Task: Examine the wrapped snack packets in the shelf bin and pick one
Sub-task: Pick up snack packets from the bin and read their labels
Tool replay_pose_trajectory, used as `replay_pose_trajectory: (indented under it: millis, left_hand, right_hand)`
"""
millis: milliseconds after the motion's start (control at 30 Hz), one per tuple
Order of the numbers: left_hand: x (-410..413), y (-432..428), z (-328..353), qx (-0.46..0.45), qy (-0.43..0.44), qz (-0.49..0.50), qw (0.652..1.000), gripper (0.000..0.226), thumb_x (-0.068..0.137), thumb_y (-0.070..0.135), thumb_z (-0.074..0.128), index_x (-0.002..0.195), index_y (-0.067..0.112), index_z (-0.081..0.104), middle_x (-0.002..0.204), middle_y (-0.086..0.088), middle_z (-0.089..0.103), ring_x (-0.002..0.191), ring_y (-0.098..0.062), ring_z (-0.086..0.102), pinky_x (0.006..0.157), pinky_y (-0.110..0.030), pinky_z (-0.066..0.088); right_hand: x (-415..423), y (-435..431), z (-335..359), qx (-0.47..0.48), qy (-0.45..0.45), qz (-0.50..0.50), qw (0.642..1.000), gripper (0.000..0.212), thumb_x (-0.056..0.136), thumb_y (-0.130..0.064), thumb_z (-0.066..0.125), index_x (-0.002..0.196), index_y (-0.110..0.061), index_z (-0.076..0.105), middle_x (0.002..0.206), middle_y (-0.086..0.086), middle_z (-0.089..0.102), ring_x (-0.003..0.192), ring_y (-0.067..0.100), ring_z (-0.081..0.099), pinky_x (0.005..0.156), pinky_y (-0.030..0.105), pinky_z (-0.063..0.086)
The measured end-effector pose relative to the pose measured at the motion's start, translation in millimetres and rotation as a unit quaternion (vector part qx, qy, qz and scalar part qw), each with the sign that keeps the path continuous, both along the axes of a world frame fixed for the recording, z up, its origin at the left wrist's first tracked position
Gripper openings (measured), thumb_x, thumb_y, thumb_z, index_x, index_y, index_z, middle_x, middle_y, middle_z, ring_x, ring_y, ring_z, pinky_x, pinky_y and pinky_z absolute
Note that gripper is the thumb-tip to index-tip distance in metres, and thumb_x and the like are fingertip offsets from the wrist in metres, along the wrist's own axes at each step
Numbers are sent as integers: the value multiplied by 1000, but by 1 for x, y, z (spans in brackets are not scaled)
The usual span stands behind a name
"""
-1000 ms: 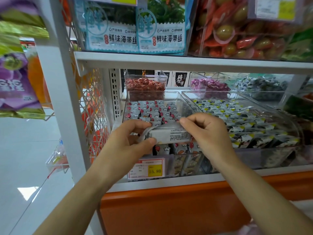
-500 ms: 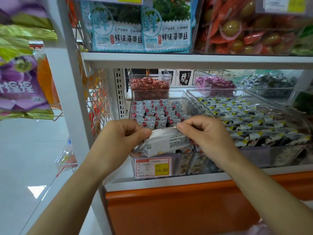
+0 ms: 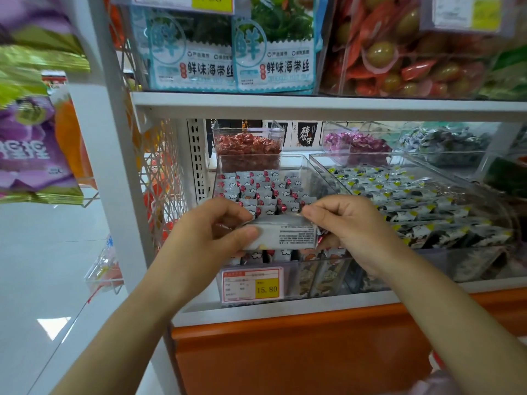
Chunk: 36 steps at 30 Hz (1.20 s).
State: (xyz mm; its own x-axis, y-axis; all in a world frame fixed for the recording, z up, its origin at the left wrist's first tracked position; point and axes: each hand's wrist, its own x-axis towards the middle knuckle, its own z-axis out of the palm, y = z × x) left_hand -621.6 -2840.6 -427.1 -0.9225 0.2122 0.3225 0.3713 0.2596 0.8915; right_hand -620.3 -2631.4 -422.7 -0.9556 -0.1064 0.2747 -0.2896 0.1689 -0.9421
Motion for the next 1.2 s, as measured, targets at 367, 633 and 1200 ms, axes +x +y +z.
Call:
replay_pose_trajectory:
  millis: [367, 633, 1200]
  left_hand:
    - [-4, 6, -10, -65, 47, 66, 995, 18, 86, 27, 60, 104, 27, 62, 91, 11, 70, 84, -3, 67, 79, -32, 56]
    - [-9, 18, -8, -96, 82, 104, 986, 20, 93, 35, 45, 107, 27, 57, 88, 10, 66, 72, 0, 66, 56, -16, 53]
    - [-50, 2, -25, -370, 147, 152, 905, 67, 91, 50, 40, 148, 20, 20, 157, -3, 14, 144, -18, 10, 115, -38, 13]
  right_hand:
    - [-4, -1, -11, -137, -26, -9, 990, 29, 71, -34, 64, 87, -10, 71, 85, 7, 74, 79, 22, 72, 63, 26, 59]
    - [-10, -7, -10, -68, 76, -48, 994, 24, 83, -13, 65, 105, -22, 65, 94, 14, 69, 76, 18, 70, 68, 24, 57]
    - [-135, -34, 13, 346, 189, -108, 913, 22, 82, -25, 69, 95, -9, 63, 94, 0, 51, 87, 11, 43, 61, 17, 28]
